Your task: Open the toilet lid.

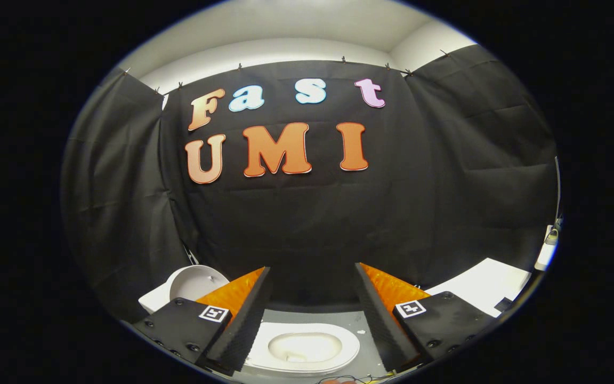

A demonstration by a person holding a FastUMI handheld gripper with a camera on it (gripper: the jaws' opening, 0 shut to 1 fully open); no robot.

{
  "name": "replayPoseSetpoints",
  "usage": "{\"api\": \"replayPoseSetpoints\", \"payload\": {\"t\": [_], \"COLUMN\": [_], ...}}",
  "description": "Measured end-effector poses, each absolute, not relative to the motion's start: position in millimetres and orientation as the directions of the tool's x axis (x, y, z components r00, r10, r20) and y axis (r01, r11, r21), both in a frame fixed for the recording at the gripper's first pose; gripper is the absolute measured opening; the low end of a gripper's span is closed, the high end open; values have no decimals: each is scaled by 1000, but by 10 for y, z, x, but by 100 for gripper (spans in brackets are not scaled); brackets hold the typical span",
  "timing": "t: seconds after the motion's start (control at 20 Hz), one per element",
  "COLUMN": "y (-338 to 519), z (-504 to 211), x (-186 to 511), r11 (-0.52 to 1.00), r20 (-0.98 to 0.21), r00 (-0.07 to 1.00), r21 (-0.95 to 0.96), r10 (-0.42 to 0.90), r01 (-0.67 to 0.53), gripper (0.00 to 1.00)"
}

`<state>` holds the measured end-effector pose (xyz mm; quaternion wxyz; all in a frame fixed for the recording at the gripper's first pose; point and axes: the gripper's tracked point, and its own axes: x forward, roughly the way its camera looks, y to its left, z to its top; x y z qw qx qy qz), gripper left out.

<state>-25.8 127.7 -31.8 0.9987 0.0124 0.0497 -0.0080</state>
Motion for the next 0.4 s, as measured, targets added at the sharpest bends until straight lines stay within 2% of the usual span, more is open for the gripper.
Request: {"api": "replayPoseSetpoints", "payload": {"t": [0.4], "y": [1257], "z": [-297], "x": [-278], "r11": [1000], "r20": [-93], "r00": [996], "r21": [20], "r10": [-8], "r01": [10], "gripper": [98]}}
